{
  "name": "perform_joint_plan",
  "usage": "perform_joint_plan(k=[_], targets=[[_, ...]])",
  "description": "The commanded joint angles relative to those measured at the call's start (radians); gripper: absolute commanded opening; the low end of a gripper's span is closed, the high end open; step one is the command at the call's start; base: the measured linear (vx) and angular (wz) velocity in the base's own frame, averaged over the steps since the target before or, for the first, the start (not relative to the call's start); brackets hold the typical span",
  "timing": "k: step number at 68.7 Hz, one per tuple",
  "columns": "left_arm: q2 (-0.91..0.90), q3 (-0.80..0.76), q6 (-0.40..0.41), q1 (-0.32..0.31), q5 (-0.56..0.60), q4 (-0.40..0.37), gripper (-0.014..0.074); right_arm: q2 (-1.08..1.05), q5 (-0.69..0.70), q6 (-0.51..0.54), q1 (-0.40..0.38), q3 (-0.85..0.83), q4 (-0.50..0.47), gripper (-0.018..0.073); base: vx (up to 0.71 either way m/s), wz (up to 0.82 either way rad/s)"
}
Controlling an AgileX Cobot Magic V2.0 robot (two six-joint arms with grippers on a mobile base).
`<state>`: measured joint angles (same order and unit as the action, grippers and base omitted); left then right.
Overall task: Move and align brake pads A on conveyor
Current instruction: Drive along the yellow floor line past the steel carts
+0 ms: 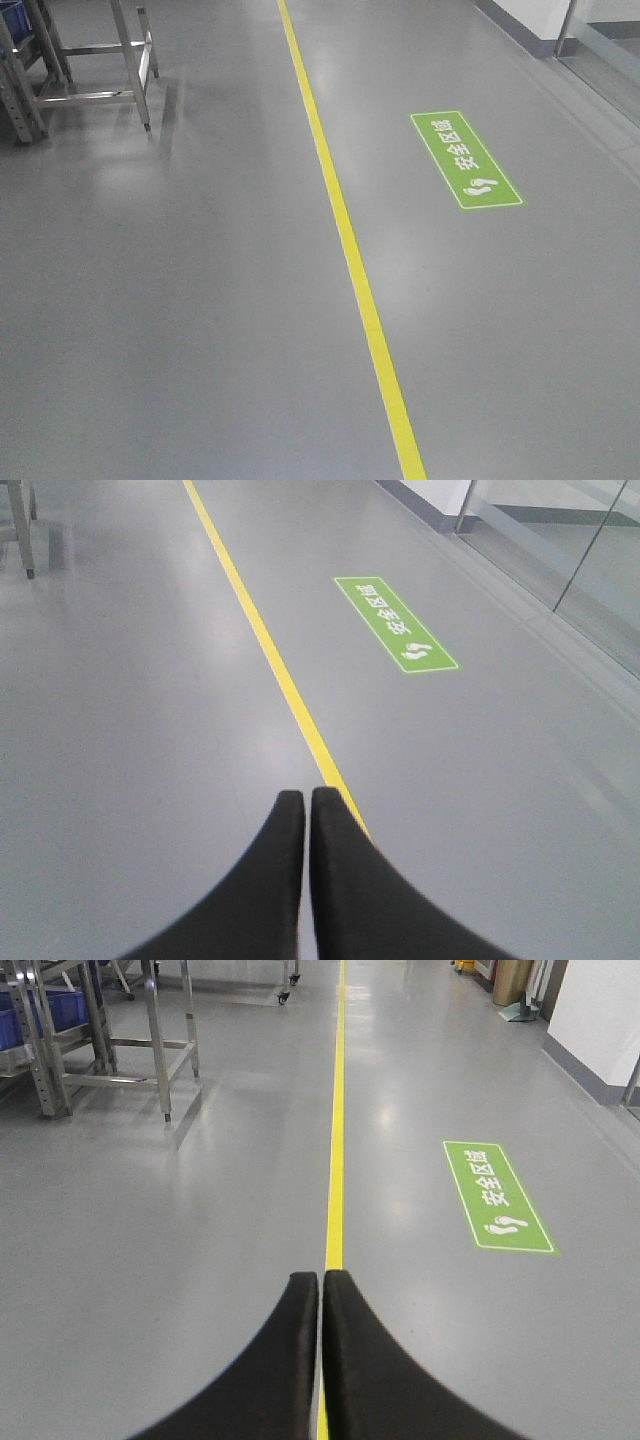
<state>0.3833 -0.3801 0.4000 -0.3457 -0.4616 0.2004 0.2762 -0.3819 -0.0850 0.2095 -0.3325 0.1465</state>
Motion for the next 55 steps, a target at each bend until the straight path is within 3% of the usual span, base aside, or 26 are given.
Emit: perform_joint_plan(k=[1,55], targets=[[0.008,-0.026,0.005,-0.005,0.066,0.005,-0.0006,0.005,0.078,0.008,-0.001,-0.027,0.014,-0.0003,0.46,0.01],[0.008,-0.026,0.005,-0.005,0.066,0.005,-0.0006,0.005,0.078,0.008,-0.001,-0.027,0.014,-0.0003,0.51,0.04]])
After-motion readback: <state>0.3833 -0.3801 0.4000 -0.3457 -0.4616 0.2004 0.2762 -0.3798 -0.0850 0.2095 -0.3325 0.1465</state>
